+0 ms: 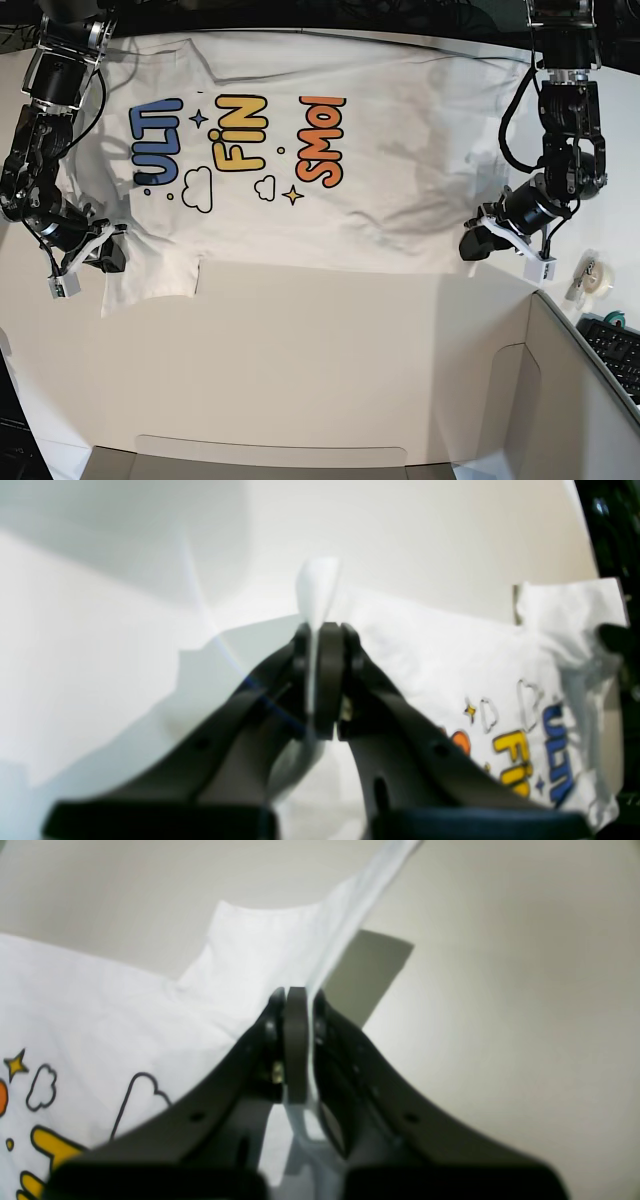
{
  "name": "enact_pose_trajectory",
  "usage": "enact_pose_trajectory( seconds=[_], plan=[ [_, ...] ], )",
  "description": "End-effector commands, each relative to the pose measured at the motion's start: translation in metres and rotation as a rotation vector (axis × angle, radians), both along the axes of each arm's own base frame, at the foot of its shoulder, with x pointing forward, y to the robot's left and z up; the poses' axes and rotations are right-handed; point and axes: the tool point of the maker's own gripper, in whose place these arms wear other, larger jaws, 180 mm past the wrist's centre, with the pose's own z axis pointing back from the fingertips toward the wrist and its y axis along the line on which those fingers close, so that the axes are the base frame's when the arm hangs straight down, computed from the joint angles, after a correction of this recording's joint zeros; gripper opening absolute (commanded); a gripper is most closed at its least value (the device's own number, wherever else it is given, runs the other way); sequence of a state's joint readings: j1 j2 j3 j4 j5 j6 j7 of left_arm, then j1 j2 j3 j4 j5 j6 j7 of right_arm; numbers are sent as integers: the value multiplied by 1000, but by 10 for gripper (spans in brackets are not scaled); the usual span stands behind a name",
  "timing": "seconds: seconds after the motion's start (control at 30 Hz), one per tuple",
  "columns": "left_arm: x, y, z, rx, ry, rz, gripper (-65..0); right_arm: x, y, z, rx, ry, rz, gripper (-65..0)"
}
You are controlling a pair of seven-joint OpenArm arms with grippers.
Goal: Layout the t-shirt on the table in an organized manner, then fold the t-shirt properly
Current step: 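Lift the hem with both grippers and fold it toward the collar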
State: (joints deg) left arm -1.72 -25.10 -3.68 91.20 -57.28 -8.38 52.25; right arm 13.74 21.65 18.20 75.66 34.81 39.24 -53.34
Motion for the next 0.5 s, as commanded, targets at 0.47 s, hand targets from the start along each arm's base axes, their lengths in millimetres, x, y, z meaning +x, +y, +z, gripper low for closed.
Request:
enact_pose_trajectory(
  seconds=[0.47],
  plan=[
    [-44,32,18,90,-22,30,-650,-55,-18,51,-162,-156,-4,-650]
  ],
)
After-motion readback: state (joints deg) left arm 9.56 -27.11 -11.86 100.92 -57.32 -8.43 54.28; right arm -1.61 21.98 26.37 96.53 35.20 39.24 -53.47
